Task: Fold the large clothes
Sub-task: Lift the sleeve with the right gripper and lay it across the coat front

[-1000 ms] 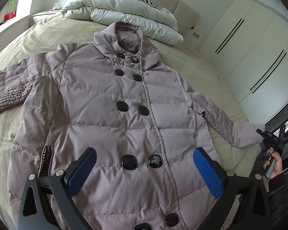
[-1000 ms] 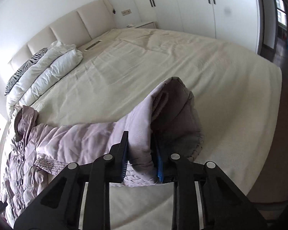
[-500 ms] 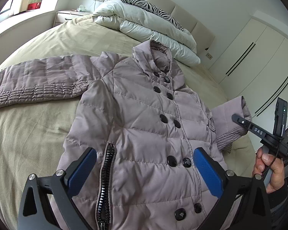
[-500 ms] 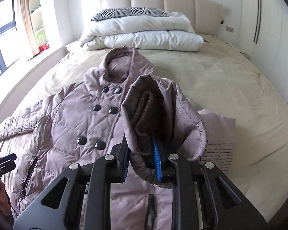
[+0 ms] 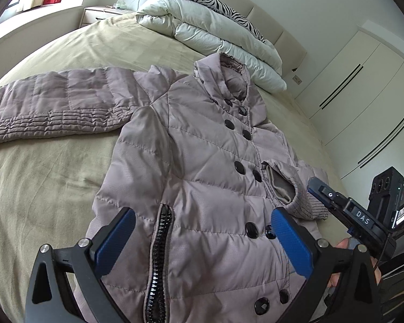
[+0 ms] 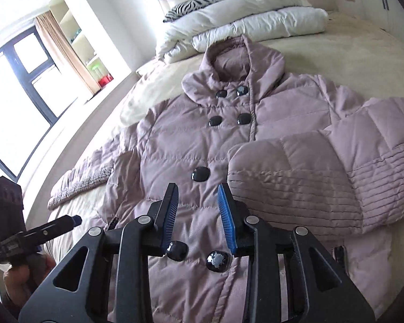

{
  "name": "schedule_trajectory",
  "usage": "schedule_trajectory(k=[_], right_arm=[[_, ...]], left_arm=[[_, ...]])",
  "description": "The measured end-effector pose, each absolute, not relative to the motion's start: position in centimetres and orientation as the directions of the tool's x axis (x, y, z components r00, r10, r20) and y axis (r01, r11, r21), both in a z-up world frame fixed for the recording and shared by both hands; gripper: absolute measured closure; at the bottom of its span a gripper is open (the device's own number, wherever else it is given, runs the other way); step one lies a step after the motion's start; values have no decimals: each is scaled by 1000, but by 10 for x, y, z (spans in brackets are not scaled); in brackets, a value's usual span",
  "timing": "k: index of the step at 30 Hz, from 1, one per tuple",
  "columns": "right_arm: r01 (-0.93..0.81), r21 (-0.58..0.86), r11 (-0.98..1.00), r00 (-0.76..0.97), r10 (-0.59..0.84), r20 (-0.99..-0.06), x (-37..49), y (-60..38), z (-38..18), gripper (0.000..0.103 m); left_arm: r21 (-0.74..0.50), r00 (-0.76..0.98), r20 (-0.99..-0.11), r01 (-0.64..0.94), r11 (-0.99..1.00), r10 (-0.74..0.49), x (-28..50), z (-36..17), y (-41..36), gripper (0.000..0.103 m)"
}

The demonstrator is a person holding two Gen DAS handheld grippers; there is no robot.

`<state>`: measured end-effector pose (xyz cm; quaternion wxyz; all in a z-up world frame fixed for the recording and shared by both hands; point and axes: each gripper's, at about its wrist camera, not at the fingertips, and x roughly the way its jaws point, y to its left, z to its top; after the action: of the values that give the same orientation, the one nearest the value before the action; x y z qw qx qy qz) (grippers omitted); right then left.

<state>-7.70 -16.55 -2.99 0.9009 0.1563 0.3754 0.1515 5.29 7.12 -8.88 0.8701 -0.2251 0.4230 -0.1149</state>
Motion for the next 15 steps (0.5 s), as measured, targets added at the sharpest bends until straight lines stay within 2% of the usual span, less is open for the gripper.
schedule_trajectory(k=[1,2,3,5,9,15], right_arm=[[-138,407,903,713,376,-592,-84,-182,-20,46],[-126,417,900,757,359,-546,-97,-192,-11,25],[-113,423,899,804,333,-493,-111,-202,-2,13],[-71,408,910,872,256,-417,-125,-222,15,5],[3,379,926,908,157,-389,-137,-258,35,4],[62,463,884,839,205,-504,-137,-333,29,4]], left_arm=[[-490,608,-685,25,872,-402,59,-88,62,0],[-491,600,-684,44,870,-416,65,-87,51,0],[-493,591,-681,68,867,-433,72,-86,39,0],[-503,559,-681,111,857,-472,88,-86,11,0],[-556,445,-696,163,815,-564,129,-96,-48,0],[-593,308,-738,130,795,-600,177,-123,-100,4]])
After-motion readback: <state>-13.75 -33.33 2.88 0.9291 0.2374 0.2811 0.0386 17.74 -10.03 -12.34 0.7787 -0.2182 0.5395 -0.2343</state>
